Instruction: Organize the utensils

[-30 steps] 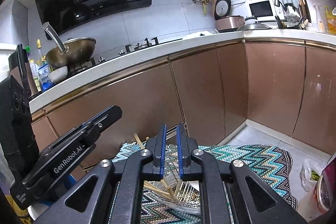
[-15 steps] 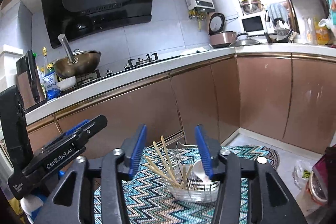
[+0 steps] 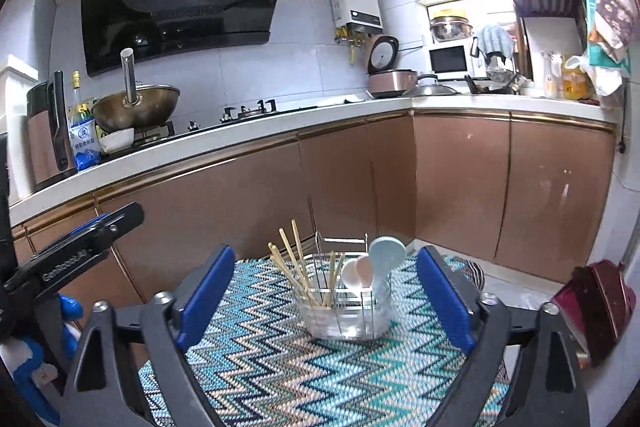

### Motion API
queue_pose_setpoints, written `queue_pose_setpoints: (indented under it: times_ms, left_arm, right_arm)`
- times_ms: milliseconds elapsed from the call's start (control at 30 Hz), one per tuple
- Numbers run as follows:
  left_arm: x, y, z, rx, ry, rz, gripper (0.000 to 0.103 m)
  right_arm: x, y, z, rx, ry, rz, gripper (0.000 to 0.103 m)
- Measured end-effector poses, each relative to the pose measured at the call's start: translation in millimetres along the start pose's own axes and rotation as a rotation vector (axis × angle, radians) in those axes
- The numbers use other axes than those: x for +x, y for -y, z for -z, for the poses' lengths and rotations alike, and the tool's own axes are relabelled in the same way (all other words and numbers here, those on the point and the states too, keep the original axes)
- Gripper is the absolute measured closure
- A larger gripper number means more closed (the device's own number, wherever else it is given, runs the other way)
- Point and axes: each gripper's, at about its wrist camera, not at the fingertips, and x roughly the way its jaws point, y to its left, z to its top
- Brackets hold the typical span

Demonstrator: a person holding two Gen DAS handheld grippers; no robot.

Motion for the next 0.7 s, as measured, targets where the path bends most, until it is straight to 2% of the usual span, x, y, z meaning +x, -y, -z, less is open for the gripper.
queue_pose_setpoints:
  times_ms: [233, 467, 700]
  left_arm:
    - [-36, -6, 7, 0.023, 0.016, -0.023, 0.035]
    - [-63, -9, 12, 0.045, 0.035, -0.038, 0.035]
    - [-86, -9, 15, 0.082, 0.063, -0.093, 0.035]
  right_arm:
    - [-30, -7, 12, 0.006, 0.01, 0.023, 0.001]
    - [-58, -19, 16, -0.028, 0.034, 0.055, 0.0]
    - [-86, -21, 17, -0.051, 0.091, 0.105, 0.0]
